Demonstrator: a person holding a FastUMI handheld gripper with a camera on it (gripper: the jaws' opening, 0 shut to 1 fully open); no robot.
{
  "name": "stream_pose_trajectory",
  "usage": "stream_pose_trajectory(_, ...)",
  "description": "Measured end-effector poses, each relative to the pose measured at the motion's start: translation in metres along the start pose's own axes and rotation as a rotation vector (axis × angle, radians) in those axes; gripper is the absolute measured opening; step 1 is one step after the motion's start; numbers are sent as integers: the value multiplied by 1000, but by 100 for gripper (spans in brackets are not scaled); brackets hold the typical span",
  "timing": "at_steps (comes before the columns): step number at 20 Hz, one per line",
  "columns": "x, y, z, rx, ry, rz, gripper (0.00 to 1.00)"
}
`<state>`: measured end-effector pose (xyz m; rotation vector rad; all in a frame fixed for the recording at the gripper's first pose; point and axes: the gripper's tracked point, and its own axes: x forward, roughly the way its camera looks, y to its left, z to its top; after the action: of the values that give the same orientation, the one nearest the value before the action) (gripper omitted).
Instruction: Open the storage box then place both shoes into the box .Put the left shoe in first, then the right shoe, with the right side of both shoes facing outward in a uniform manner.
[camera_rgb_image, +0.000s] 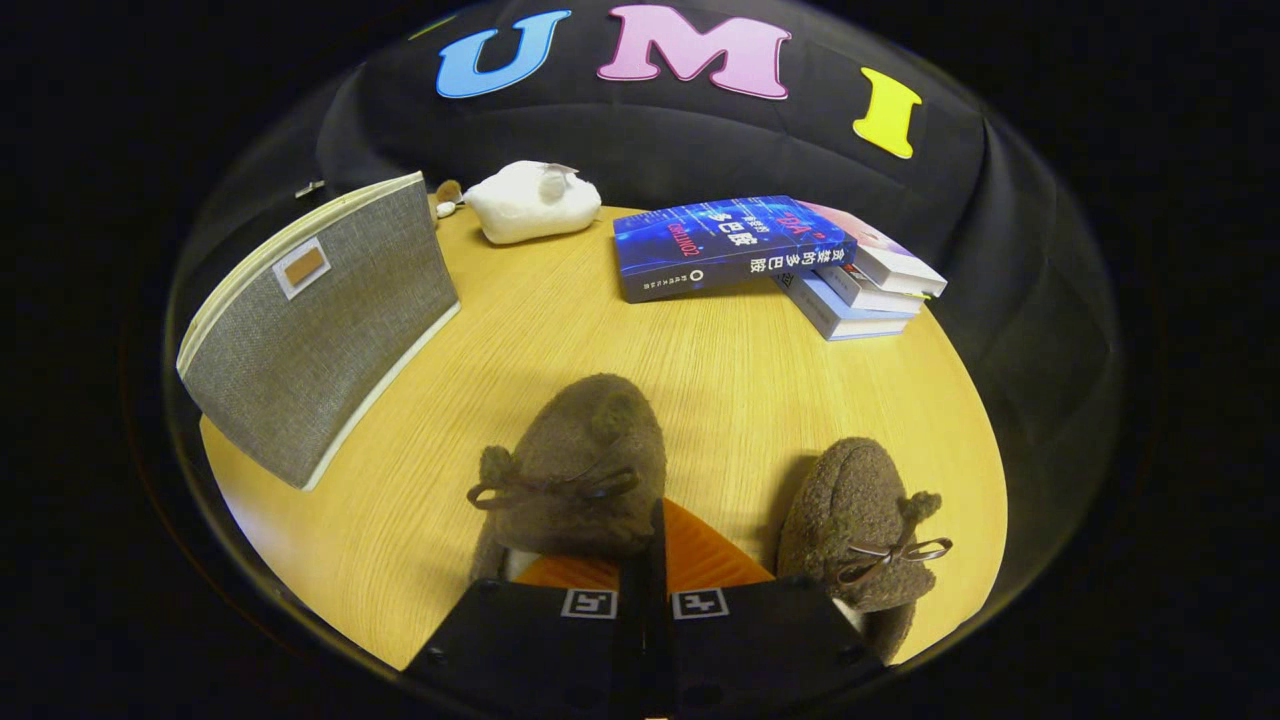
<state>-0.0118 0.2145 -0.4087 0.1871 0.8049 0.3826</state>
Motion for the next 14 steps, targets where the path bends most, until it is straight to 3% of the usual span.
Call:
stream_pose_trajectory(7, -29, 0, 28, 107, -51, -3, 5)
stream_pose_trajectory(14, -88, 27, 117, 107, -162, -30, 5)
